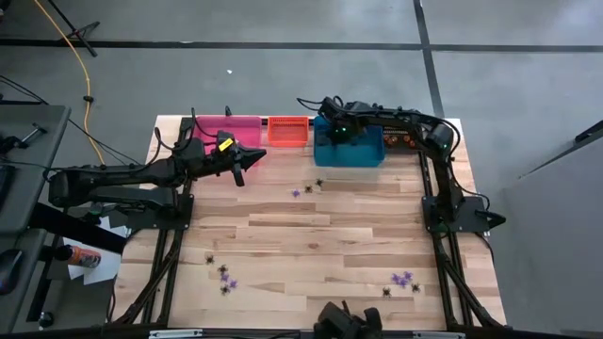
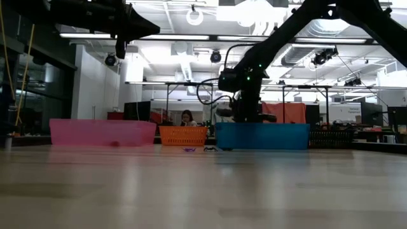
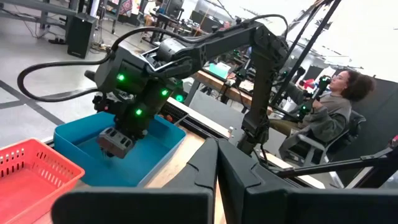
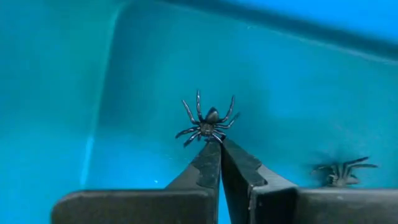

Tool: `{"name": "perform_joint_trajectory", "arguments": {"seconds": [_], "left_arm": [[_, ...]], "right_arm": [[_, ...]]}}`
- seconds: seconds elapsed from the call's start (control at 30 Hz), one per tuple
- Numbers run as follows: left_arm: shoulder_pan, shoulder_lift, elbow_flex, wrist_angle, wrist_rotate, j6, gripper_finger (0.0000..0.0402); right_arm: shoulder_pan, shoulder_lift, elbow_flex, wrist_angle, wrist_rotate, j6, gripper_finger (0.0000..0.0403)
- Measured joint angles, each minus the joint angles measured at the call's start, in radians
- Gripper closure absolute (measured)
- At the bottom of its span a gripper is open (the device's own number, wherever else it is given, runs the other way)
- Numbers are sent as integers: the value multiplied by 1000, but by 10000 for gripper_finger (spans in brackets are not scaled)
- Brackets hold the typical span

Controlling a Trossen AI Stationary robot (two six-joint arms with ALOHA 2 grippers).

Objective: Sort Halloween decoration
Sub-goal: Put the black spider toy into the blue bin

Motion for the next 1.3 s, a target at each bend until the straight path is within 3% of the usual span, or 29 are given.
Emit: {"name": "perform_joint_trajectory", "arguments": {"seconds": [0.37, 0.67, 0.8, 0.97, 1.1, 1.3], "left_arm": [[1, 0, 0, -1, 0, 1, 401], [0, 0, 0, -24, 0, 1, 401], [0, 0, 0, -24, 0, 1, 401], [0, 0, 0, -24, 0, 0, 401], [0, 0, 0, -25, 0, 0, 401], [0, 0, 0, -26, -8, 0, 401]], "right_arm": [[0, 24, 0, -18, -18, 7, 361], [-5, 7, -1, -32, -33, -73, 224], [-25, -45, -3, -46, -16, -98, 182], [-59, -128, -2, -64, -17, -125, 174], [-71, -229, -2, -78, -61, -242, 174], [25, -424, -3, -115, -111, -449, 176]]}}
